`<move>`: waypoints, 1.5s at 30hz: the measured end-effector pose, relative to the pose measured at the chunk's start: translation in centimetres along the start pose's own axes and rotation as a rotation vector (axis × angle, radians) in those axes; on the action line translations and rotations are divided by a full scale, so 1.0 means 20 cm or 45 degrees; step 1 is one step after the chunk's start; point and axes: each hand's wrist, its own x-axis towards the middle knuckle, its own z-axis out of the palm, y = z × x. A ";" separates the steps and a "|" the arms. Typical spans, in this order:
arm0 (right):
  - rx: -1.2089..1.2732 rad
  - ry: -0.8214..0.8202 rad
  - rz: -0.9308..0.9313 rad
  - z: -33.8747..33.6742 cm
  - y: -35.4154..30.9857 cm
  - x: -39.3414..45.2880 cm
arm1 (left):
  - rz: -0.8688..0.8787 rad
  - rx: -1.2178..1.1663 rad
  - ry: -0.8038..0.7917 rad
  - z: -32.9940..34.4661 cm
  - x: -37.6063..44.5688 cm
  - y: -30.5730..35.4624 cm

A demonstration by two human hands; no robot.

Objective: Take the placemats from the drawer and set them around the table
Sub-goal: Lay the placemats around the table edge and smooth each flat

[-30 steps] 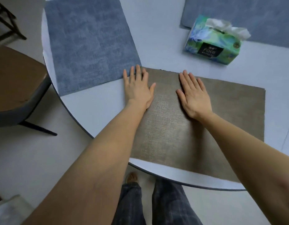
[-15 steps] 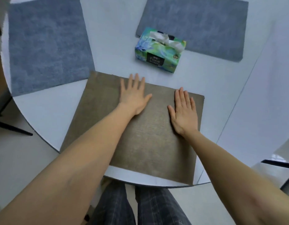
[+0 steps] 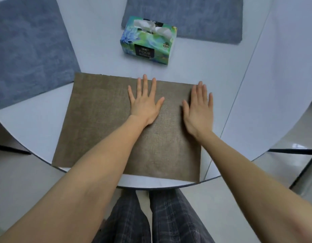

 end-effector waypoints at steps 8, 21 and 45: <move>-0.075 -0.002 -0.083 0.23 -0.16 -0.50 | 0.170 0.006 0.039 0.00 -0.04 -0.07; -0.074 0.139 0.333 0.29 -0.22 -0.63 | 0.125 0.058 0.231 0.23 -0.76 -0.47; -0.107 -0.173 0.349 0.15 -0.11 -0.95 | -0.259 0.019 -0.220 -0.01 -0.89 -0.64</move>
